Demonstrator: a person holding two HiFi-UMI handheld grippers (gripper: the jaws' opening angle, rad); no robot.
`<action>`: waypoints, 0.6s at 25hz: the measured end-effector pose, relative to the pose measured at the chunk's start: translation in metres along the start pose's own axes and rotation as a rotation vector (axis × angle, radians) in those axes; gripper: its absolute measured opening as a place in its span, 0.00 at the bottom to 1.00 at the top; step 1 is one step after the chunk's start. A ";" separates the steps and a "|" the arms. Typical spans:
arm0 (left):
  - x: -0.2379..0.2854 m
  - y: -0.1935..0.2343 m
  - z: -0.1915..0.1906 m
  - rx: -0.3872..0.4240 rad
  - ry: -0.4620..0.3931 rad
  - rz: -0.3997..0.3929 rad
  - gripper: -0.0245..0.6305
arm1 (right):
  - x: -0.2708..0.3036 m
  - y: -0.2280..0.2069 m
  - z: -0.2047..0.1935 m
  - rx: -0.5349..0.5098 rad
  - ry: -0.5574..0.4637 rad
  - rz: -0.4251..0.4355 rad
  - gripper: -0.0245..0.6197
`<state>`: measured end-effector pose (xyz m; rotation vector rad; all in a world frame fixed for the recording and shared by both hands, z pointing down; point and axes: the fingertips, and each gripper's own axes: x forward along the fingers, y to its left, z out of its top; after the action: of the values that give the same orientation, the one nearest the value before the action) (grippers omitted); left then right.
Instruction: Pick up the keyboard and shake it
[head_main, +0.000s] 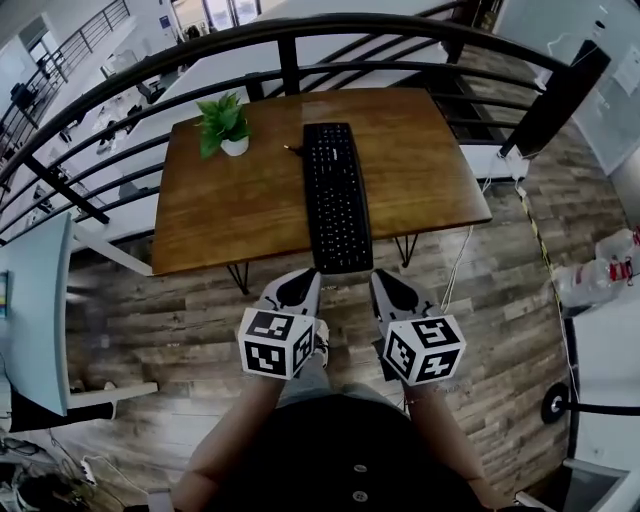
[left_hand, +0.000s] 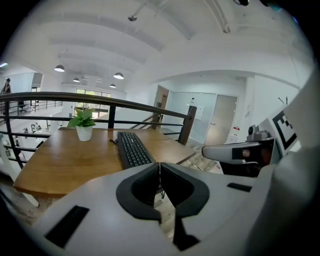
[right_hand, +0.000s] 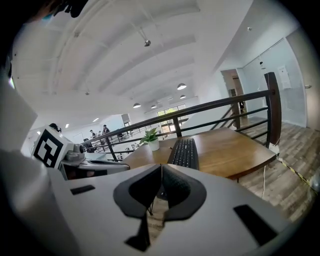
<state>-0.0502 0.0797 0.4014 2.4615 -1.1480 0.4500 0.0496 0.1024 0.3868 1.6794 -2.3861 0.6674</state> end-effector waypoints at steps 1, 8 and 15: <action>0.008 0.007 0.004 0.007 0.007 -0.009 0.07 | 0.012 -0.003 0.005 0.006 0.000 -0.005 0.08; 0.058 0.051 0.036 0.025 0.031 -0.065 0.07 | 0.080 -0.021 0.037 0.019 -0.002 -0.031 0.08; 0.086 0.082 0.042 0.000 0.072 -0.105 0.07 | 0.120 -0.034 0.050 0.037 0.005 -0.071 0.08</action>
<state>-0.0564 -0.0452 0.4197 2.4703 -0.9858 0.5027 0.0439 -0.0314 0.3950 1.7653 -2.3123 0.7076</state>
